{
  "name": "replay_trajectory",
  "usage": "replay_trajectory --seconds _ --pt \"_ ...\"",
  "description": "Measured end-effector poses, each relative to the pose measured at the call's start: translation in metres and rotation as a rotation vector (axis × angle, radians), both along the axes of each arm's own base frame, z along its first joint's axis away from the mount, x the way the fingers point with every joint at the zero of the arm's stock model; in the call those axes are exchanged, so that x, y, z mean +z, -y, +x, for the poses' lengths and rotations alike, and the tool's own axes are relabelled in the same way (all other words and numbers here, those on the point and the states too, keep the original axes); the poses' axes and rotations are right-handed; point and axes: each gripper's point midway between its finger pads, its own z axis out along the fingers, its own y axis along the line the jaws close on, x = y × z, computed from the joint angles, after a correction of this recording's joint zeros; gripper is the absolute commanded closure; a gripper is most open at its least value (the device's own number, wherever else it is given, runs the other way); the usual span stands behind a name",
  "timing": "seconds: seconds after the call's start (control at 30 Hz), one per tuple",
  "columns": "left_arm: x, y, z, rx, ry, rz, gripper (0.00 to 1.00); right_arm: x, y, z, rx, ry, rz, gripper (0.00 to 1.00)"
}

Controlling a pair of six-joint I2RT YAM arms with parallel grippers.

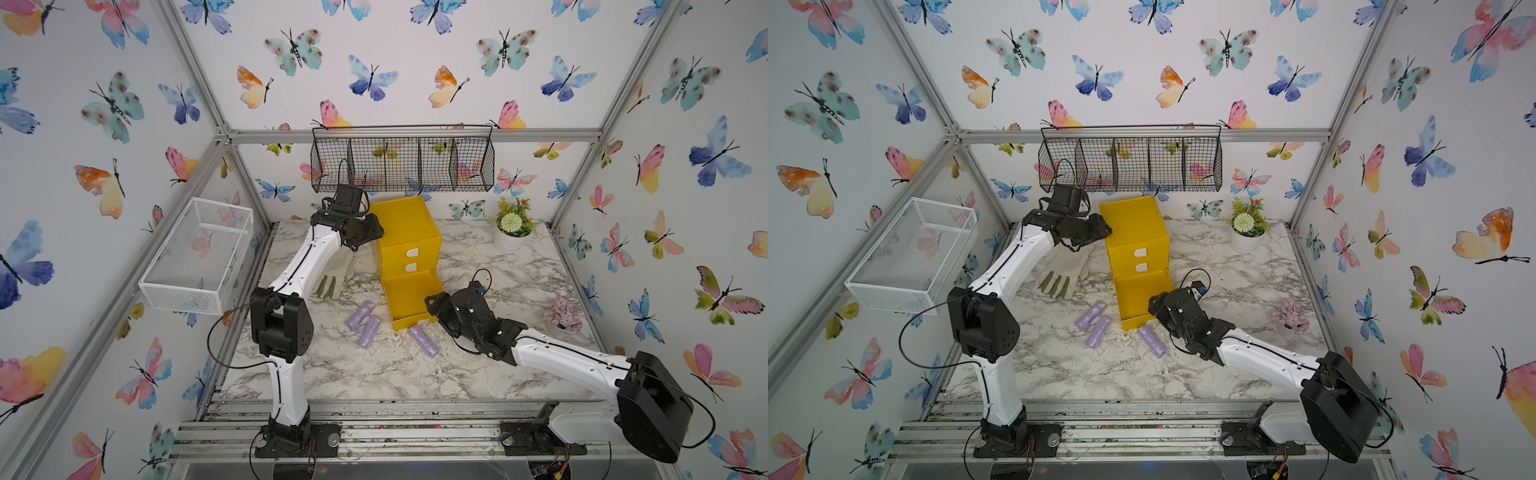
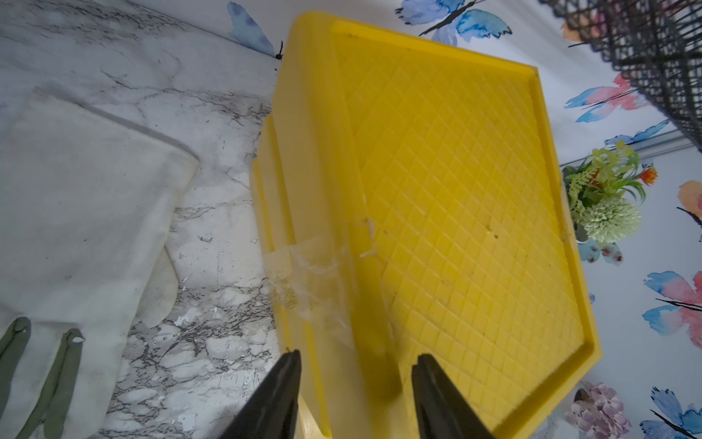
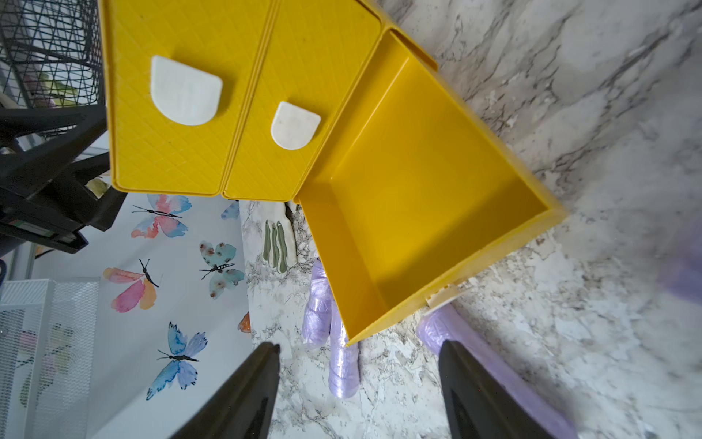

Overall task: Sort the rolls of trash bags by color and place them into the drawer
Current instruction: Open the drawer in the storage box.

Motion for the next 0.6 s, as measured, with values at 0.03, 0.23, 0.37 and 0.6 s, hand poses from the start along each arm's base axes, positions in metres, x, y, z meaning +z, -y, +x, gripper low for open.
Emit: replay_trajectory --seconds 0.03,0.23,0.37,0.6 --pt "0.009 -0.002 -0.005 0.000 0.023 -0.006 0.41 0.006 0.003 -0.002 0.016 0.032 -0.018 0.27" --pt "0.081 -0.014 -0.030 0.012 0.210 -0.047 0.38 0.041 0.023 -0.014 0.101 0.222 -0.111 0.24" --pt "0.118 -0.041 -0.073 0.050 0.341 -0.045 0.40 0.059 0.035 -0.018 0.136 0.302 -0.200 0.22" --pt "0.098 -0.117 -0.134 0.186 0.397 0.032 0.43 0.073 0.054 -0.021 0.167 0.327 -0.363 0.19"
